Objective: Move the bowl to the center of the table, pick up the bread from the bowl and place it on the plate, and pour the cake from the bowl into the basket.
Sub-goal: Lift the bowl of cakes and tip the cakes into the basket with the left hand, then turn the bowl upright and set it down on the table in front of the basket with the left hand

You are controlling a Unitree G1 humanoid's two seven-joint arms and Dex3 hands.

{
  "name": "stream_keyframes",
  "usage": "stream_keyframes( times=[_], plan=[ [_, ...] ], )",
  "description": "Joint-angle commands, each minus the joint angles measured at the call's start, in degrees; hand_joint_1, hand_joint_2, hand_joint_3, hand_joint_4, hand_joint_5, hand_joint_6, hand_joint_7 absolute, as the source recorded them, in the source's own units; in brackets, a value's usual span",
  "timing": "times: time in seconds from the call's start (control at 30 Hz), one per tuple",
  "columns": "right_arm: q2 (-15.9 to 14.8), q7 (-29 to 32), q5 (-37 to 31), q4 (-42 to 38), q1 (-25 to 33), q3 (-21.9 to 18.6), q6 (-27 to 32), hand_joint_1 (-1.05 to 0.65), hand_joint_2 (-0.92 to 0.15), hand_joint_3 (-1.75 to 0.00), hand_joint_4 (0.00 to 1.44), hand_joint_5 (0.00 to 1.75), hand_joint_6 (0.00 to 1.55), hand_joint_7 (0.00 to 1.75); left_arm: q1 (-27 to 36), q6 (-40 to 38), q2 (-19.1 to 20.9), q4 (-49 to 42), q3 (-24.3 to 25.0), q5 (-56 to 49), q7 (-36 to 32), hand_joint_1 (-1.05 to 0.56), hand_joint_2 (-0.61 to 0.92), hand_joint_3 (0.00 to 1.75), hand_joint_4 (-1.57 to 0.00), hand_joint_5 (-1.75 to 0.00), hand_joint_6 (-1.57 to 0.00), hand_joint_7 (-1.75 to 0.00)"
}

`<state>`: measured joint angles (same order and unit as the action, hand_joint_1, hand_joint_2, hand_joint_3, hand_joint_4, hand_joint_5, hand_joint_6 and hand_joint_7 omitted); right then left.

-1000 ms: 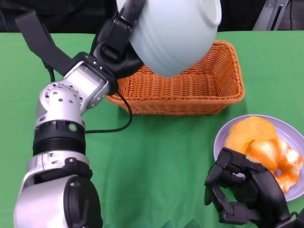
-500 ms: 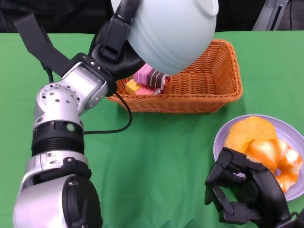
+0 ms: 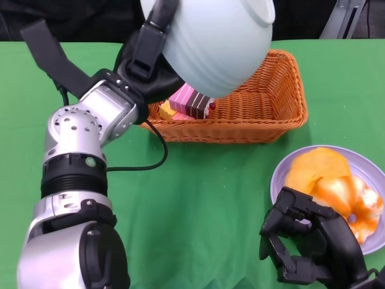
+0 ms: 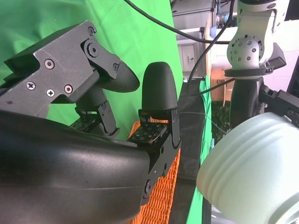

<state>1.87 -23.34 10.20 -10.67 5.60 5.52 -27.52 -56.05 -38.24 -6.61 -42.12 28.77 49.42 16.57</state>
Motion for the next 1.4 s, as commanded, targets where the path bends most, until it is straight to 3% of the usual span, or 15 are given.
stream_keyframes(
  times=[0.03, 0.07, 0.17, 0.47, 0.73, 1.07, 1.2, 1.4],
  plan=[
    [-0.3, 0.0, 0.7, -0.1, 0.2, -0.2, 0.1, -0.08, -0.53, -1.19, 0.75, 1.7, 0.68, 1.48, 0.3, 5.9, 1.4, 3.6, -5.3, -5.3, 5.9, -0.2, 0.76, 0.76, -0.72, -1.7, -0.68, -1.6],
    [-0.4, 0.0, 0.7, 0.0, 0.1, -0.3, 0.3, -0.09, -0.53, -1.18, 0.75, 1.71, 0.67, 1.48, 1.0, 8.5, 1.5, 4.4, -7.1, -7.4, 7.7, -0.18, 0.66, 0.98, -0.74, -1.65, -0.73, -1.53],
    [-0.5, 0.1, 0.6, -0.1, -0.3, -0.4, 0.3, -0.09, -0.54, -1.17, 0.74, 1.71, 0.67, 1.47, 2.7, 16.5, 1.7, 5.8, -11.6, -13.4, 11.4, -0.15, 0.58, 1.16, -0.76, -1.65, -0.8, -1.45],
    [-0.8, 0.5, 0.0, -0.2, -1.6, -0.8, 0.7, -0.11, -0.53, -1.15, 0.74, 1.7, 0.68, 1.47, 4.1, 32.6, 2.8, 5.6, -17.8, -24.4, 14.6, -0.14, 0.48, 1.27, -0.78, -1.7, -0.88, -1.36],
    [-0.6, 0.9, 0.0, -0.6, -1.7, -0.8, 0.4, -0.1, -0.52, -1.17, 0.74, 1.71, 0.68, 1.49, 6.4, 47.6, 5.5, 5.1, -23.0, -33.7, 16.4, -0.16, 0.54, 1.13, -0.83, -1.61, -0.82, -1.41],
    [-0.6, 1.3, -0.3, -1.5, -2.2, -0.9, 0.1, -0.11, -0.54, -1.16, 0.73, 1.73, 0.67, 1.5, 8.6, 69.1, 9.7, 0.9, -28.0, -43.7, 16.9, -0.11, 0.58, 1.12, -0.74, -1.7, -0.75, -1.42],
    [-0.7, 2.1, -0.6, -1.3, -2.4, -1.0, 0.5, -0.11, -0.54, -1.15, 0.72, 1.72, 0.67, 1.49, 9.7, 82.1, 12.5, -2.3, -30.0, -51.7, 11.1, -0.12, 0.57, 1.13, -0.72, -1.72, -0.73, -1.45],
    [-1.1, 2.5, -0.8, -1.6, -2.9, -1.2, 0.2, -0.12, -0.54, -1.15, 0.73, 1.72, 0.66, 1.5, 12.3, 92.9, 15.7, -4.2, -31.4, -60.4, 2.6, -0.09, 0.6, 1.1, -0.69, -1.67, -0.72, -1.44]
  ],
)
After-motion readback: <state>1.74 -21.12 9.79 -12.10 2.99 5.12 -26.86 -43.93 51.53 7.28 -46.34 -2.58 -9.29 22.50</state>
